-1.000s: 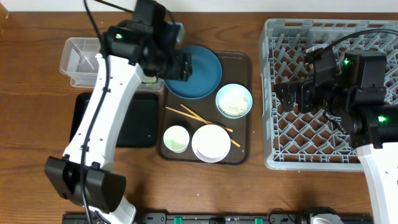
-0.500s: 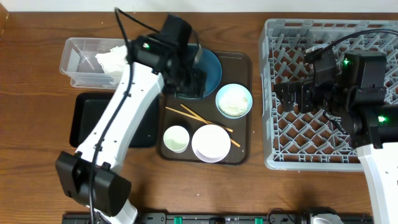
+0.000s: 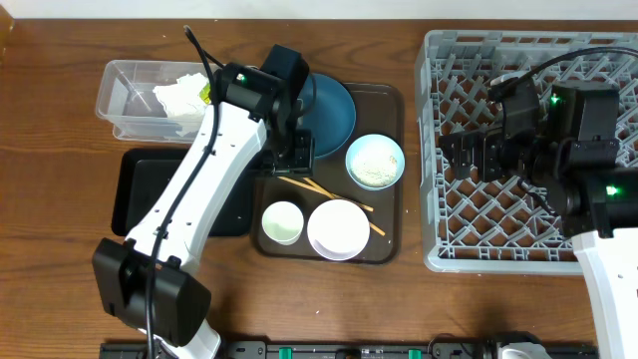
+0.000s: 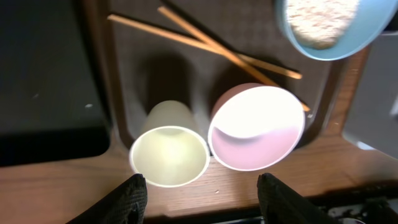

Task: Sort waste into correct bins and load items into the dishwasher rack
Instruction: 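Move the left gripper to the light-blue rice bowl and grasp its rim, then lift the rice bowl with the left gripper and carry it over the black tray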

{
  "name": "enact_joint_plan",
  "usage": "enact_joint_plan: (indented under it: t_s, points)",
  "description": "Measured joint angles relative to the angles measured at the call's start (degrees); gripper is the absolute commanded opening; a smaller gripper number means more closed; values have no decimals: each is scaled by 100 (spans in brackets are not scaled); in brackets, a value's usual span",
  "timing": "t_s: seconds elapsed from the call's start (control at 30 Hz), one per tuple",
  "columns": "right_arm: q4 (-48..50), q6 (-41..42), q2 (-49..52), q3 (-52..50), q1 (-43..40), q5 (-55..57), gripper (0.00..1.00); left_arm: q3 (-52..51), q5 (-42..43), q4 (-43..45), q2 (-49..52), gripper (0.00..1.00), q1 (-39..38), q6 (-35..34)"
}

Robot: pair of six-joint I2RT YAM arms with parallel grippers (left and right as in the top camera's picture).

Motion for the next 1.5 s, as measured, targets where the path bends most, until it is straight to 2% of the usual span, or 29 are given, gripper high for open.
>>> enact_joint_plan:
  t_s: [0.3, 0.47, 0.63, 0.9, 1.13, 1.5]
  points:
    - [-20, 74, 0, 0, 0, 0, 99, 0, -120, 22, 0, 60, -4, 37]
    - [-11, 76, 0, 0, 0, 0, 99, 0, 234, 625, 0, 62, -247, 610]
    - [-17, 96, 0, 0, 0, 0, 99, 0, 221, 1285, 57, 62, -708, 837]
    - [278, 669, -48, 22, -203, 136, 99, 0, 175, 1969, 807, 63, -1353, 1325]
    - [144, 984, -448, 221, -1099, 251, 99, 0, 44, 2299, 1255, 63, -1875, 2227]
    - [-339, 1005, -564, 251, -1281, 264, 99, -2, -275, 2861, 2037, 57, -2114, 2885]
